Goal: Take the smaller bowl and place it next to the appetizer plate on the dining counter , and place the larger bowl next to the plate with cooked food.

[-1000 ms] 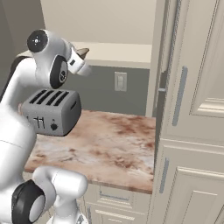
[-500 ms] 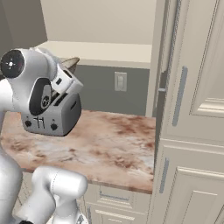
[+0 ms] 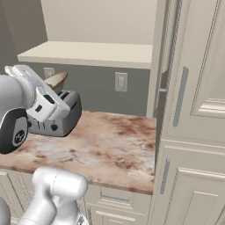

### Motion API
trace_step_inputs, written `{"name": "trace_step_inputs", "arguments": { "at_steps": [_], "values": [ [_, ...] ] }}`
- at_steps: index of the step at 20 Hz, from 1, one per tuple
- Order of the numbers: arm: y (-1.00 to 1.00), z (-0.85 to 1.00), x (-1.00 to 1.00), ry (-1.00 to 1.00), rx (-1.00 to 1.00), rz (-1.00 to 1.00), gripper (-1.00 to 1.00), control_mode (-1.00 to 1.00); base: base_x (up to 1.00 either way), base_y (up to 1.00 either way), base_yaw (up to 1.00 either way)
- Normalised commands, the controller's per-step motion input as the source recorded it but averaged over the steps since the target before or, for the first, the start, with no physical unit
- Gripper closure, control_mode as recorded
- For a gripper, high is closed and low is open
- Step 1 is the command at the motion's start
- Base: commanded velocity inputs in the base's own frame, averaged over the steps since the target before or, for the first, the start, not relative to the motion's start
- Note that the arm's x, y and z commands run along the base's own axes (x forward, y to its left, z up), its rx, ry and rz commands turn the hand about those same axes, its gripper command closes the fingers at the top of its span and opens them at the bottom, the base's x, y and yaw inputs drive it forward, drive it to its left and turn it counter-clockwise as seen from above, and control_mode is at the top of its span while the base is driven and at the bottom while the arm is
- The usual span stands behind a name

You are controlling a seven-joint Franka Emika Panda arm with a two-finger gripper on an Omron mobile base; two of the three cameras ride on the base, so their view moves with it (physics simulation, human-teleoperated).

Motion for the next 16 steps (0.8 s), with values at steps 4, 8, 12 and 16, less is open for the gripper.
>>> {"name": "trace_step_inputs", "arguments": {
  "at_steps": [4, 8, 12, 16],
  "values": [
    [0.0, -0.31, -0.68, 0.06, 0.0, 0.04, 1.0, 1.0, -0.2, 0.0, 0.04],
    [0.0, 0.0, 0.0, 0.0, 0.0, 0.0, 1.0, 1.0, -0.83, 0.19, 0.32],
    [0.0, 0.0, 0.0, 0.0, 0.0, 0.0, 1.0, 1.0, -0.94, 0.36, 0.45],
    [0.0, 0.0, 0.0, 0.0, 0.0, 0.0, 1.0, 1.0, -0.8, 0.42, 0.59]
  ]
}}
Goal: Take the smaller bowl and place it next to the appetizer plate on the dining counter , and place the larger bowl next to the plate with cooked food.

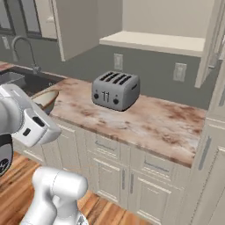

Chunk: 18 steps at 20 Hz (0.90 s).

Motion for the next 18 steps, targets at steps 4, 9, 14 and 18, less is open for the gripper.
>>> {"name": "trace_step_inputs", "arguments": {
  "at_steps": [4, 9, 14, 18],
  "values": [
    [0.0, 0.0, 0.0, 0.0, 0.0, 0.0, 1.0, 1.0, -0.33, 0.43, 0.73],
    [0.0, 0.0, 0.0, 0.0, 0.0, 0.0, 1.0, 1.0, -0.13, 0.59, 0.8],
    [0.0, 0.0, 0.0, 0.0, 0.0, 0.0, 1.0, 1.0, 0.0, 0.65, 0.8],
    [0.0, 0.0, 0.0, 0.0, 0.0, 0.0, 1.0, 1.0, 0.1, 0.62, 0.75]
  ]
}}
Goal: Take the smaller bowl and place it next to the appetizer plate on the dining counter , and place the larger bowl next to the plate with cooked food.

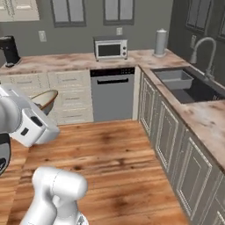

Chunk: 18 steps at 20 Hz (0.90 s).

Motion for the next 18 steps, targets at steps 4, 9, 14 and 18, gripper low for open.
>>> {"name": "trace_step_inputs", "arguments": {
  "at_steps": [4, 9, 14, 18],
  "values": [
    [0.0, 0.0, 0.0, 0.0, 0.0, 0.0, 1.0, 1.0, 0.34, 0.53, 0.71],
    [0.0, 0.0, 0.0, 0.0, 0.0, 0.0, 1.0, 1.0, 0.49, 0.52, 0.67],
    [0.0, 0.0, 0.0, 0.0, 0.0, 0.0, 1.0, 1.0, 0.54, 0.42, 0.68],
    [0.0, 0.0, 0.0, 0.0, 0.0, 0.0, 1.0, 1.0, 1.0, 0.01, 0.5]
  ]
}}
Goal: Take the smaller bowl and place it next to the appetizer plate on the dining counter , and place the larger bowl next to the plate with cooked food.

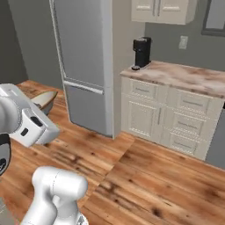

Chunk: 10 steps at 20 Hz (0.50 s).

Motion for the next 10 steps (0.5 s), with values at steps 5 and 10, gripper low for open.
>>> {"name": "trace_step_inputs", "arguments": {
  "at_steps": [5, 10],
  "values": [
    [0.0, 0.0, 0.0, 0.0, 0.0, 0.0, 1.0, 1.0, 1.0, -0.03, 0.48],
    [0.0, 0.0, 0.0, 0.0, 0.0, 0.0, 1.0, 1.0, 0.96, 0.06, 0.64]
  ]
}}
